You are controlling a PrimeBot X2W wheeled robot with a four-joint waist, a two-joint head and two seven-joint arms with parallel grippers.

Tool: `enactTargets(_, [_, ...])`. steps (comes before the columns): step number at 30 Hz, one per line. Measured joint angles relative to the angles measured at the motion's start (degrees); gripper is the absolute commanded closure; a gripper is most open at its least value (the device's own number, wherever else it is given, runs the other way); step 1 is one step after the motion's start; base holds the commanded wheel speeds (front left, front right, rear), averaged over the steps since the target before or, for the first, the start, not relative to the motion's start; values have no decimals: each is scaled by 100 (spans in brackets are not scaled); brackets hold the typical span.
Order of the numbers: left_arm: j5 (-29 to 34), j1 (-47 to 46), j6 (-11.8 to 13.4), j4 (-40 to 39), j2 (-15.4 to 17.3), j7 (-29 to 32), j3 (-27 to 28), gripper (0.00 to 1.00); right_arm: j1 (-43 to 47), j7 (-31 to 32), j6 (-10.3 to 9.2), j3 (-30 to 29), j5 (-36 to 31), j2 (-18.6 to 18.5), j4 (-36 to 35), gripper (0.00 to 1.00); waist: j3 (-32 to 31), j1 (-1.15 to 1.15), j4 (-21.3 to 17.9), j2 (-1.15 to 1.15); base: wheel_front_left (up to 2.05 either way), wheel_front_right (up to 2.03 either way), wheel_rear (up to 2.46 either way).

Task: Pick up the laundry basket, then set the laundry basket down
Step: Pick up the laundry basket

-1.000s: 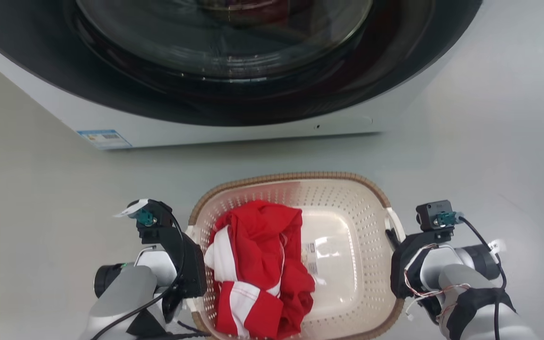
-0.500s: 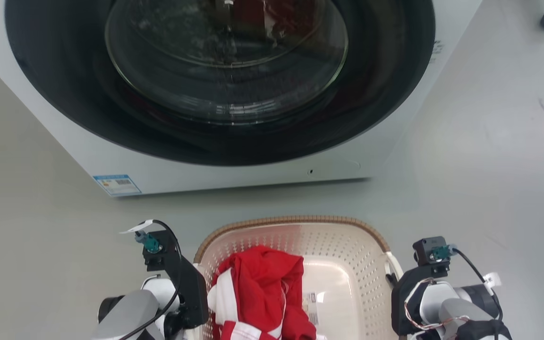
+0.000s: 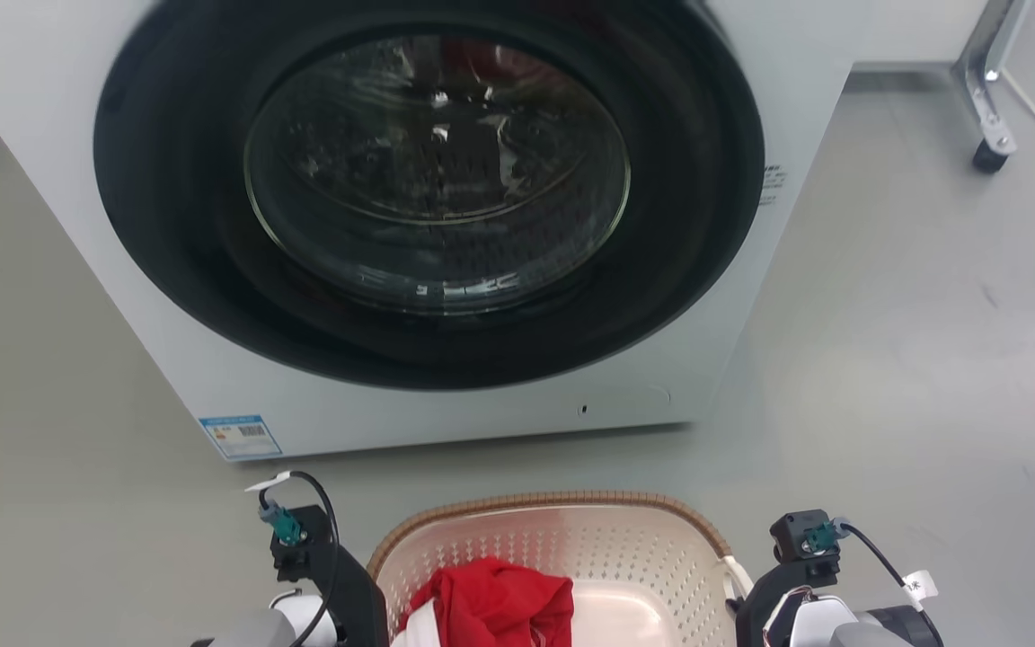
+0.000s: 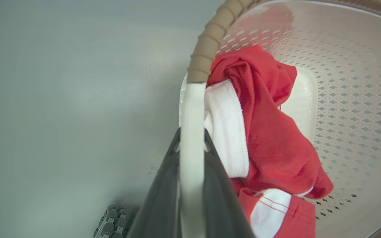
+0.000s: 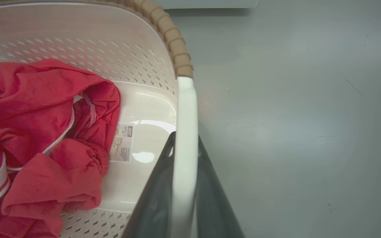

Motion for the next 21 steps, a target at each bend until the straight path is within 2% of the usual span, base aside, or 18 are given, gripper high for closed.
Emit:
enactTargets(12, [-160, 104, 77, 1, 21, 246, -80, 100, 71, 425, -5, 189, 367, -16, -108, 100, -522, 0, -38, 0, 0, 0, 0])
enactTargets(21, [-360, 243, 127, -8, 26, 425, -185, 100, 132, 719, -7, 260, 619, -26, -99, 100, -675, 1, -73, 0, 0, 0, 0])
